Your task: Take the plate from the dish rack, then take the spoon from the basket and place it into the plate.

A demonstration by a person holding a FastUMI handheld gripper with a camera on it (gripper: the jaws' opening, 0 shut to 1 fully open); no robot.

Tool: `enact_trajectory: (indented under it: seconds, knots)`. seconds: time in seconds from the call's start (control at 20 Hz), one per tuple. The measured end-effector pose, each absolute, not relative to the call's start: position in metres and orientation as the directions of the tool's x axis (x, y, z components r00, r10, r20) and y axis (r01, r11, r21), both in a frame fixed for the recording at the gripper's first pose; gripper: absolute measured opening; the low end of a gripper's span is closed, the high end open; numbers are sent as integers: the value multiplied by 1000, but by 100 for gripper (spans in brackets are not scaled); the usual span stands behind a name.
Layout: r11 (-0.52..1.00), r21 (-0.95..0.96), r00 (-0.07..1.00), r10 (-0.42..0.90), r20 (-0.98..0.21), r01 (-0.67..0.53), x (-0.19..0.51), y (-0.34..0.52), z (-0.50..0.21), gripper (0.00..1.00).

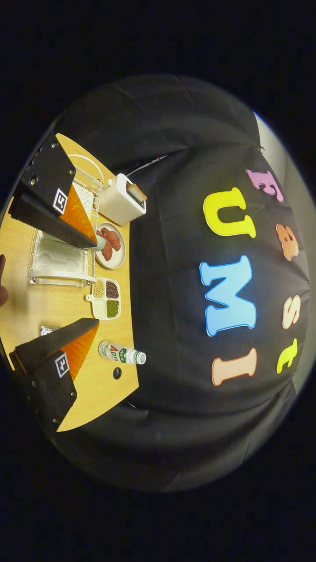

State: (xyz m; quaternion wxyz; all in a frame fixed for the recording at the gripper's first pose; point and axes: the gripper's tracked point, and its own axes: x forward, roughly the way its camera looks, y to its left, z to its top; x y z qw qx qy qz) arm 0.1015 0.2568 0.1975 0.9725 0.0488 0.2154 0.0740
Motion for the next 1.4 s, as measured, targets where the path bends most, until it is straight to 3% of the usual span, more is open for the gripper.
enact_trajectory:
  seconds: [0.55, 0.85, 1.0, 1.2, 1.25, 1.35, 1.4]
  knots:
    - [971, 194, 737, 234, -634, -142, 128, 324, 143, 99]
    - [979, 161, 675, 205, -709, -128, 147, 343, 112, 99]
    - [992, 105, 645, 122, -754, -66, 156, 342, 94, 99]
    - [994, 109, 576, 107, -810, -30, 156, 355, 70, 98]
    - [992, 122, 563, 116, -818, -27, 156, 359, 64, 95]
    - [995, 98, 532, 78, -843, 9, 153, 353, 51, 68]
    - [995, 93, 534, 63, -843, 29, 152, 349, 56, 33]
